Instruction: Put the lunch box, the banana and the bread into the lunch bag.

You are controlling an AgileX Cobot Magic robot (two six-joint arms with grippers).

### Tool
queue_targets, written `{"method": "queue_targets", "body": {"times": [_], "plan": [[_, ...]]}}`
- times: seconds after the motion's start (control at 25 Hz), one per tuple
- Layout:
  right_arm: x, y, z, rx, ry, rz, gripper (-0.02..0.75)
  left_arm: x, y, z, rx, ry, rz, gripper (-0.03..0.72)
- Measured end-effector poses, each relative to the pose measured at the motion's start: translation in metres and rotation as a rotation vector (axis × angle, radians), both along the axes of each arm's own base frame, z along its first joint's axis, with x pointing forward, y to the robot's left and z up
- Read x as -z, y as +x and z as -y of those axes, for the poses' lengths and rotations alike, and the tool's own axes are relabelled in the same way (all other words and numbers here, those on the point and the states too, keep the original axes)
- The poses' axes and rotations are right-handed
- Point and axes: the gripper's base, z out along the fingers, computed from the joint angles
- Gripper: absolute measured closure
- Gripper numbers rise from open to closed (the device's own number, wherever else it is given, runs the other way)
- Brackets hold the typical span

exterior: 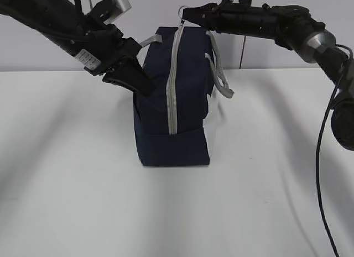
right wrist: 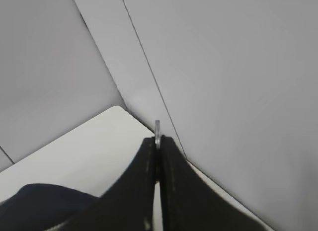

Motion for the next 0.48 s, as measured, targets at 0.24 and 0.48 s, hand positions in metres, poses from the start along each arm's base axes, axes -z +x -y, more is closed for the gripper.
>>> {"method": "queue_targets", "body": {"times": [0.24, 0.48], "plan": [[0.019, 0.005, 0.006, 0.029, 0.022, -0.073, 0.754, 0.001, 0.0, 0.0, 0.004, 0.014, 0.004, 0.686], [0.027, 0.005, 0.017, 0.024, 0.025, -0.107, 0.754, 0.001, -0.001, 0.0, 0.007, 0.016, 0.003, 0.686]]}}
